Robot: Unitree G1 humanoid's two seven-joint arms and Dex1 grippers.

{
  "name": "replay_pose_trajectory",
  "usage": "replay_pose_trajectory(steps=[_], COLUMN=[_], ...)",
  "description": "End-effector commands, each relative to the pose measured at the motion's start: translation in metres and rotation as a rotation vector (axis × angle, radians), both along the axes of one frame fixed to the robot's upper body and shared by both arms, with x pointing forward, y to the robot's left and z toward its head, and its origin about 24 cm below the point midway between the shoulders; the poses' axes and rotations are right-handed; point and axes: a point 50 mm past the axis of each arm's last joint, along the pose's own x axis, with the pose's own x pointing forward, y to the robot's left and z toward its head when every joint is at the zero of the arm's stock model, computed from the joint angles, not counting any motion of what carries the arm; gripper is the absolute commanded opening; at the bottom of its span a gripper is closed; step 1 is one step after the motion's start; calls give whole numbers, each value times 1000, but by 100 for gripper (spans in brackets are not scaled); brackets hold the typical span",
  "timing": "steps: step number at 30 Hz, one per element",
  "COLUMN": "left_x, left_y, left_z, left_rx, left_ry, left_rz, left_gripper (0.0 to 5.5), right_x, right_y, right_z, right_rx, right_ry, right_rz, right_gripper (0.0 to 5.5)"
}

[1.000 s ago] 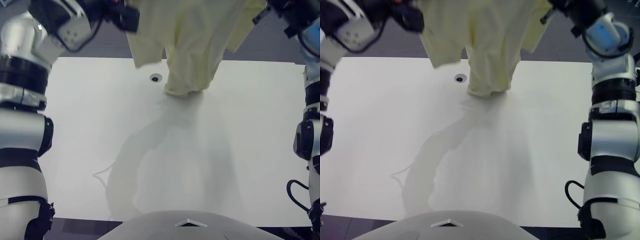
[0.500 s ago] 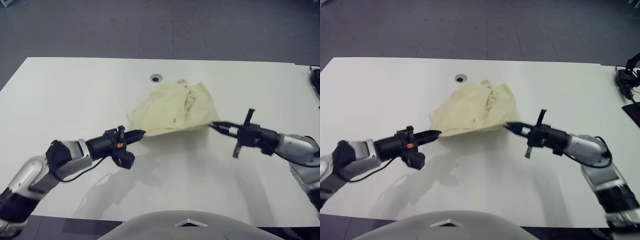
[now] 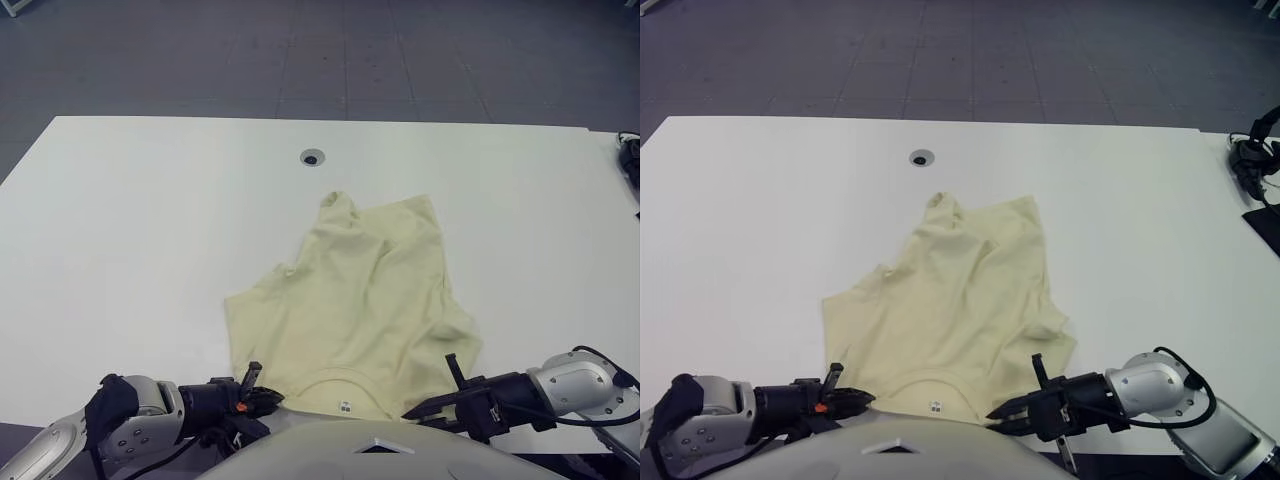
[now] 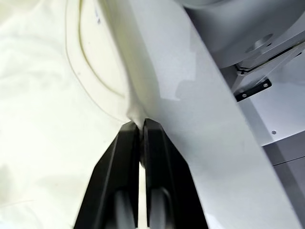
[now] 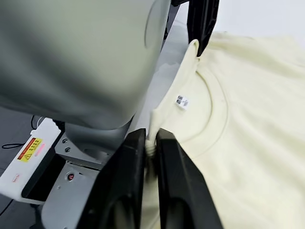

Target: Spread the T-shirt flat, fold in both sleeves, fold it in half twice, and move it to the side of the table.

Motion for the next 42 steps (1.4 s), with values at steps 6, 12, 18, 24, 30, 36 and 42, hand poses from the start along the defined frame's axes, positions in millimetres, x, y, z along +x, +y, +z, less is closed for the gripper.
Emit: replay_pose_trajectory(steps=[6, 12, 18, 24, 30, 36, 42], left_x=[-16, -7, -9, 23, 97, 117, 104], left_y=[-12, 0, 4, 9, 23, 34, 38], left_z=[6, 10, 19, 36, 44, 15, -20], left_rx=[-72, -56, -86, -209, -315, -196, -126], left_ry=[134, 204, 350, 260, -212, -304, -211], left_rz=[-10, 67, 87, 184, 370, 378, 364], left_gripper=[0, 78, 188, 287, 386, 481, 539], right_x=[16, 26, 42, 64, 68, 68, 72], right_y=[-4, -19, -30, -41, -58, -79, -104], right_z=[7, 21, 37, 25, 3, -12, -15], right_rx=[20, 80, 143, -11, -265, -447, -586], right_ry=[-18, 26, 7, -165, -295, -345, -399], right_rz=[-65, -144, -224, -323, -283, -246, -267], right_gripper=[181, 279, 385, 480, 540, 540, 540])
